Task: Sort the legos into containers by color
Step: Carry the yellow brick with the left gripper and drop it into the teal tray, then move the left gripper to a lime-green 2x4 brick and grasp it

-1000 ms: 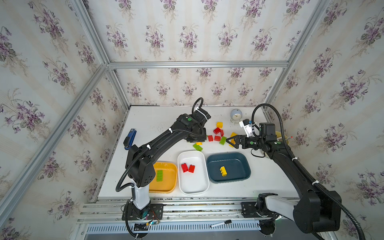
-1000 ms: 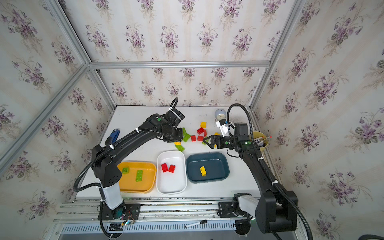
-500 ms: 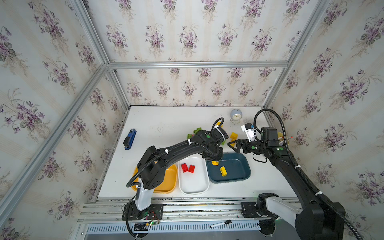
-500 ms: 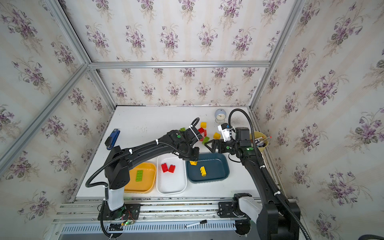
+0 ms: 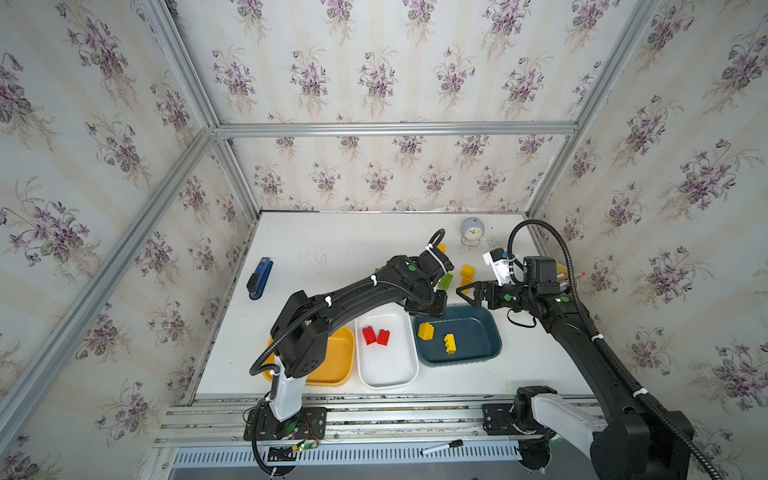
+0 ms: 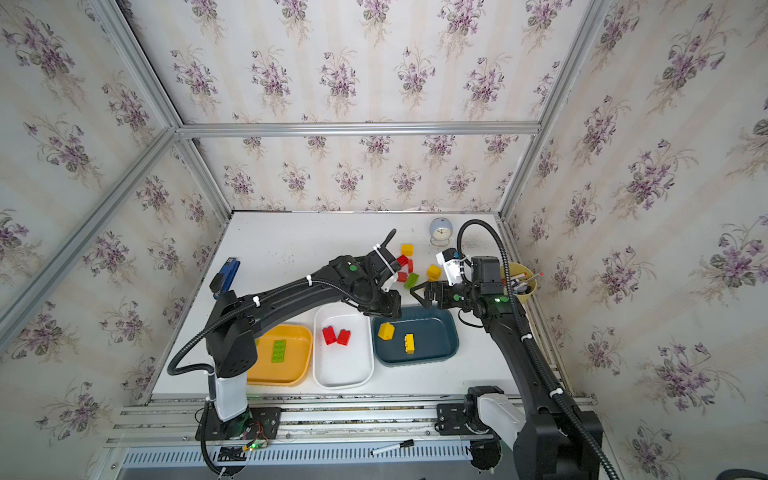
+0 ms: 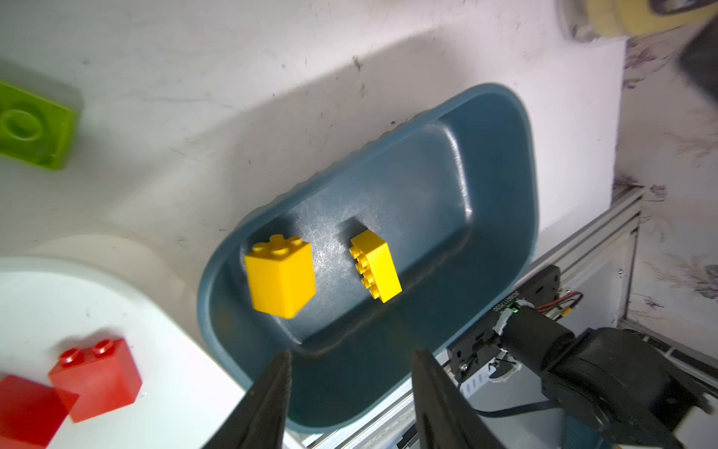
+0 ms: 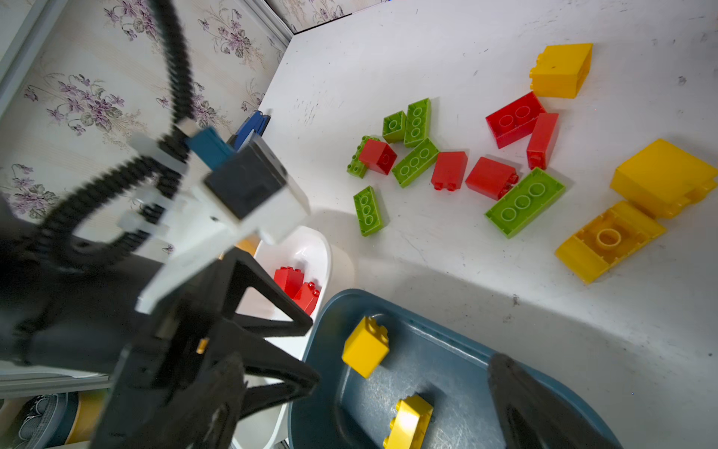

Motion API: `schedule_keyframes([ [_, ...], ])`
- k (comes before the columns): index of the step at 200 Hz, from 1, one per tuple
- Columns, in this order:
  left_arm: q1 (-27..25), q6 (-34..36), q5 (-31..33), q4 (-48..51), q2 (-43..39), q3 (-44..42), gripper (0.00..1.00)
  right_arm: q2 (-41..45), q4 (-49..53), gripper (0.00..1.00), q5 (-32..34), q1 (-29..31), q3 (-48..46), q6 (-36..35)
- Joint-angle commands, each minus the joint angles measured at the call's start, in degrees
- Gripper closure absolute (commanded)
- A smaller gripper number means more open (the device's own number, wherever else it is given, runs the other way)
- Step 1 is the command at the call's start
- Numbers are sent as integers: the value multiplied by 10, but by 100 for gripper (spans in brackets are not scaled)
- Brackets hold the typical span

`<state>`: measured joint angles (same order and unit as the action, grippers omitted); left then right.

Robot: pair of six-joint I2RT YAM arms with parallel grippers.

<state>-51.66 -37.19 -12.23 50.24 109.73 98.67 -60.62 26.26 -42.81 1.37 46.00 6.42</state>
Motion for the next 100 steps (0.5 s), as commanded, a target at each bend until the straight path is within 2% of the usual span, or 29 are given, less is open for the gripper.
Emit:
schedule_keyframes([
  [1, 24, 32, 29, 26, -17, -1, 46, -2, -7, 0, -8, -1, 8, -3],
  [44, 113, 84, 98, 61, -24, 4, 41, -7, -14, 0, -18, 0, 12, 5],
  [100, 193, 140, 176, 66, 51, 33, 40, -16, -2, 0, -14, 0, 28, -1],
])
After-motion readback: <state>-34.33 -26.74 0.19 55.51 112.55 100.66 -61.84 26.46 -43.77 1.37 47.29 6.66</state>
